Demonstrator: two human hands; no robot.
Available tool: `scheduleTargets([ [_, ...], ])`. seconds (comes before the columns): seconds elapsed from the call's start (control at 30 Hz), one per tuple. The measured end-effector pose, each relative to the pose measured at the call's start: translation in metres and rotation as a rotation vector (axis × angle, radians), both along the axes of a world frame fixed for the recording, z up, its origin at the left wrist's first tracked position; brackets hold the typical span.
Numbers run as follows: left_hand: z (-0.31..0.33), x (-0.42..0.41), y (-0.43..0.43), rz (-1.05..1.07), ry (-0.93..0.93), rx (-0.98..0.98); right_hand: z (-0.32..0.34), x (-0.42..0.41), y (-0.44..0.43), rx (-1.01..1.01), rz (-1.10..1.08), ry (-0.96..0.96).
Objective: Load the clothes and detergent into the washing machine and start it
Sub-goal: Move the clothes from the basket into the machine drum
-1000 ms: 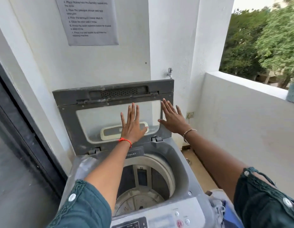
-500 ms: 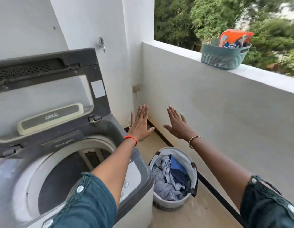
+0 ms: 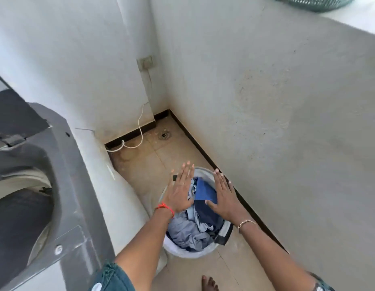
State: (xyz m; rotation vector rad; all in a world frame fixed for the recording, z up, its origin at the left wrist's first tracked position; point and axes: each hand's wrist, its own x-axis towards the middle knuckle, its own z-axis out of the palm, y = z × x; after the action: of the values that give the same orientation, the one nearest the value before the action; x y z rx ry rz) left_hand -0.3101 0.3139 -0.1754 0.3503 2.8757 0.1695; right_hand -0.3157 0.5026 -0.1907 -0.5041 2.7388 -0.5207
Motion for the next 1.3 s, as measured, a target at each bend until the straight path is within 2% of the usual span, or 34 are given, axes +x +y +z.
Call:
scheduleTargets([
  [0.17,-0.106,-0.017,0.007,-0.085,-0.041,-0.081,-0.109,-0.004,0.011,-0.039,-0.059,-0.017],
  [0.27,-0.167,-0.033,0.010,-0.175,-0.041,-0.113,-0.176,-0.005,0.005,-0.060,-0.079,-0.175],
  [0.37,-0.219,-0.051,0.013,-0.274,-0.071,-0.183,-0.231,-0.006,-0.006,-0.020,-0.117,-0.114],
  [0.53,-0.284,-0.082,0.025,-0.479,-0.115,-0.313,-0.293,-0.014,-0.016,0.007,-0.199,-0.276],
  [0.67,-0.330,-0.098,0.046,-0.555,-0.172,-0.432,-0.340,-0.013,-0.014,-0.040,-0.287,-0.353],
  [0.77,-0.333,-0.106,0.045,-0.551,-0.181,-0.513,-0.345,-0.015,-0.014,-0.099,-0.326,-0.377],
  [0.87,-0.335,-0.109,0.041,-0.523,-0.234,-0.507,-0.341,-0.017,-0.018,-0.144,-0.350,-0.426],
  [1.0,-0.341,-0.101,0.041,-0.470,-0.336,-0.404,-0.341,-0.018,-0.021,-0.178,-0.327,-0.508],
  [1.07,-0.343,-0.095,0.042,-0.461,-0.355,-0.319,-0.343,-0.017,-0.021,-0.153,-0.293,-0.482],
  [1.23,-0.324,-0.072,0.051,-0.444,-0.258,-0.224,-0.323,-0.009,-0.016,-0.145,-0.288,-0.374],
  [1.27,-0.318,-0.067,0.053,-0.427,-0.196,-0.180,-0.310,-0.008,-0.014,-0.137,-0.274,-0.365],
  [1.3,-0.310,-0.062,0.054,-0.426,-0.057,-0.131,-0.299,-0.006,-0.013,-0.125,-0.258,-0.347],
])
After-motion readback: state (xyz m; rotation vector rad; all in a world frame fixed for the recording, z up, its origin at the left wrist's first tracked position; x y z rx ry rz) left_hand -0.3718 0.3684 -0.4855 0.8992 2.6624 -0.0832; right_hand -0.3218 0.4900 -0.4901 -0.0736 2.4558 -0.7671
